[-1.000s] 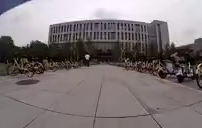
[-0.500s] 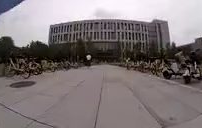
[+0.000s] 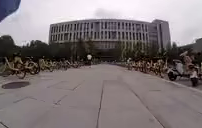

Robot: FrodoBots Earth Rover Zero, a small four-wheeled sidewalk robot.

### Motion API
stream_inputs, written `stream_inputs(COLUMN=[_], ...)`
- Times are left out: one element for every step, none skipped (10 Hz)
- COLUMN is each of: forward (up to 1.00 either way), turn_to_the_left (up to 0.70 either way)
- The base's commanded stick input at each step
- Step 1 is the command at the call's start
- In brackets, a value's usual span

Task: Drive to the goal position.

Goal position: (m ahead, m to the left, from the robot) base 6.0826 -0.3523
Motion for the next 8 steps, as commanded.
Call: stream_inputs(forward=[0.6,0.6,0.6,0.6,0.6,0.6,0.6,0.6], turn_to_the_left=[0.01,0.01,0.01,0.01,0.01,0.01,0.01,0.01])
